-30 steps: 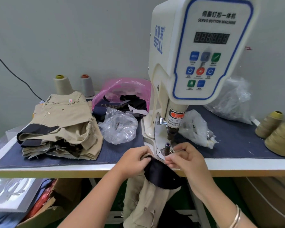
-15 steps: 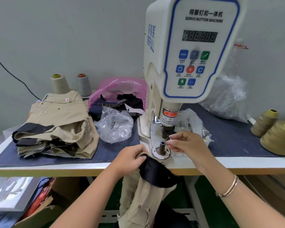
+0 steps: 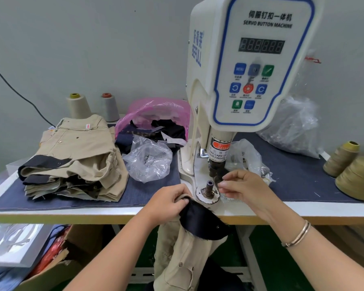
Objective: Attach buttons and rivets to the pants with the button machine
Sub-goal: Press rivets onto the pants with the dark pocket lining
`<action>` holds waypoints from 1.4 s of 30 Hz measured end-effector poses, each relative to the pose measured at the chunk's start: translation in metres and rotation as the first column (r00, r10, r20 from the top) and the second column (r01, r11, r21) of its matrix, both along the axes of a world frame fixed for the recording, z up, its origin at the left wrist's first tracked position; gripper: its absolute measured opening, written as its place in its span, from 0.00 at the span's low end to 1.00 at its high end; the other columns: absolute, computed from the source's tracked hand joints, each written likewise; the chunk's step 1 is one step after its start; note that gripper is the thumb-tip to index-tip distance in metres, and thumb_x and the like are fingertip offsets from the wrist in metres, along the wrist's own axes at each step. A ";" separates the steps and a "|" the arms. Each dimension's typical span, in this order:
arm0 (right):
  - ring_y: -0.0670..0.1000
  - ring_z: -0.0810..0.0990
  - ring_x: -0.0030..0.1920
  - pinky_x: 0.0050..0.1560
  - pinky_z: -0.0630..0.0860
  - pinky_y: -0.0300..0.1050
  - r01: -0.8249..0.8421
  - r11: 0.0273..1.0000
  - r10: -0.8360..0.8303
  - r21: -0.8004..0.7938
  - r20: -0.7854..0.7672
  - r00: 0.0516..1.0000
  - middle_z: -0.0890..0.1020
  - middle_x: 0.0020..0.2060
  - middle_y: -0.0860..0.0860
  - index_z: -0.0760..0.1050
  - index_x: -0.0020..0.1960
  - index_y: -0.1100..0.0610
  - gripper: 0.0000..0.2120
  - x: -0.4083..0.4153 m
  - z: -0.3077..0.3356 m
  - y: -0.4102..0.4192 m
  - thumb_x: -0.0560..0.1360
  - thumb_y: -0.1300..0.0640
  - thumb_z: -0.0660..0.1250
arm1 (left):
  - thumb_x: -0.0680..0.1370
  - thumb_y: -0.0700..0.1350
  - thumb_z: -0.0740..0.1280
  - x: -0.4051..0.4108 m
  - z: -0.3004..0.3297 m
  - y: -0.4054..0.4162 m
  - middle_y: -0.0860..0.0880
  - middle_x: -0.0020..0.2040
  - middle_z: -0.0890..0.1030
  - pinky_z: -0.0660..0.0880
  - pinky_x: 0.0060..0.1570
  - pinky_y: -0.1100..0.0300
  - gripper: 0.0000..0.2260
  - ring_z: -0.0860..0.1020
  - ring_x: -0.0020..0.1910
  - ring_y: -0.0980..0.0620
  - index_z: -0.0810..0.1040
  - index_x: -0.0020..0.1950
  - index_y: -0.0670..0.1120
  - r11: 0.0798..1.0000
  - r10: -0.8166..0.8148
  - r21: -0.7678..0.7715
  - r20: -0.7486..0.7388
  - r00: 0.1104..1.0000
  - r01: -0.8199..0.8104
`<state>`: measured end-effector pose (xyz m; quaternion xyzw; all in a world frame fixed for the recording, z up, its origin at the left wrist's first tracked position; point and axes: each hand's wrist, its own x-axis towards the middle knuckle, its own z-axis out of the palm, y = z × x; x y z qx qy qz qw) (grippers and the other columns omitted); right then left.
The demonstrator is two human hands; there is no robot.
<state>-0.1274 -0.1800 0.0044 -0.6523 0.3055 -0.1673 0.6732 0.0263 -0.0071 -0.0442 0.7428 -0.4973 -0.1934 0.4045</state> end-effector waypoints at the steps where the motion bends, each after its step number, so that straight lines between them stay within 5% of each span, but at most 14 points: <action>1: 0.51 0.84 0.38 0.36 0.78 0.37 -0.012 1.000 0.011 0.029 0.019 1.000 0.85 0.38 0.58 0.78 0.44 0.61 0.07 0.001 0.000 0.000 0.69 0.67 0.73 | 0.76 0.36 0.64 0.000 0.000 0.000 0.51 0.42 0.81 0.73 0.52 0.50 0.05 0.76 0.43 0.54 0.79 0.47 0.43 1.000 0.001 0.001 -0.001 1.000 -0.001; 12: 0.45 0.74 0.27 0.28 0.71 0.36 -0.172 0.984 0.171 0.039 0.021 0.985 0.78 0.28 0.51 0.82 0.32 0.53 0.13 0.009 0.003 0.003 0.69 0.69 0.72 | 0.76 0.37 0.65 0.001 0.000 0.000 0.51 0.44 0.82 0.74 0.53 0.50 0.06 0.79 0.46 0.52 0.80 0.48 0.45 1.000 0.004 0.010 -0.001 1.000 -0.004; 16: 0.45 0.78 0.30 0.33 0.75 0.37 -0.192 0.981 0.193 0.017 -0.040 0.980 0.81 0.30 0.51 0.84 0.36 0.54 0.09 0.012 0.002 0.001 0.70 0.67 0.72 | 0.76 0.37 0.65 0.000 0.001 0.000 0.50 0.44 0.82 0.74 0.53 0.50 0.05 0.79 0.46 0.51 0.80 0.48 0.44 1.000 0.006 0.011 -0.004 1.000 -0.006; 21: 0.44 0.71 0.28 0.31 0.70 0.37 -0.217 0.975 0.218 0.043 -0.044 0.975 0.75 0.28 0.49 0.85 0.42 0.56 0.03 0.015 0.000 0.001 0.70 0.62 0.73 | 0.76 0.37 0.65 -0.001 0.004 0.000 0.53 0.42 0.81 0.74 0.52 0.51 0.06 0.77 0.43 0.55 0.79 0.47 0.45 1.000 0.010 0.017 -0.009 1.000 -0.010; 32: 0.44 0.68 0.31 0.36 0.68 0.38 -0.182 0.969 0.177 -0.166 -0.046 0.983 0.73 0.28 0.46 0.84 0.48 0.45 0.07 0.012 -0.008 0.010 0.72 0.54 0.71 | 0.75 0.40 0.64 -0.002 0.006 0.002 0.50 0.43 0.82 0.74 0.54 0.47 0.05 0.79 0.46 0.49 0.79 0.46 0.46 1.000 0.011 0.029 -0.032 0.999 -0.010; 38: 0.46 0.66 0.29 0.30 0.65 0.38 -0.051 0.997 0.060 -0.061 0.141 0.988 0.72 0.28 0.49 0.84 0.49 0.47 0.14 -0.002 -0.019 0.015 0.77 0.62 0.64 | 0.74 0.41 0.63 -0.002 0.008 0.003 0.54 0.40 0.80 0.74 0.53 0.49 0.05 0.76 0.42 0.54 0.78 0.45 0.48 0.999 -0.015 0.031 -0.103 0.995 0.018; 42: 0.41 0.74 0.33 0.37 0.71 0.33 0.028 0.933 0.028 -0.359 0.148 0.989 0.78 0.31 0.42 0.83 0.48 0.43 0.15 -0.027 -0.026 0.034 0.76 0.62 0.65 | 0.78 0.31 0.61 -0.002 0.021 0.005 0.44 0.42 0.76 0.69 0.48 0.55 0.06 0.73 0.43 0.51 0.76 0.46 0.40 0.990 -0.106 0.054 -0.321 0.941 0.130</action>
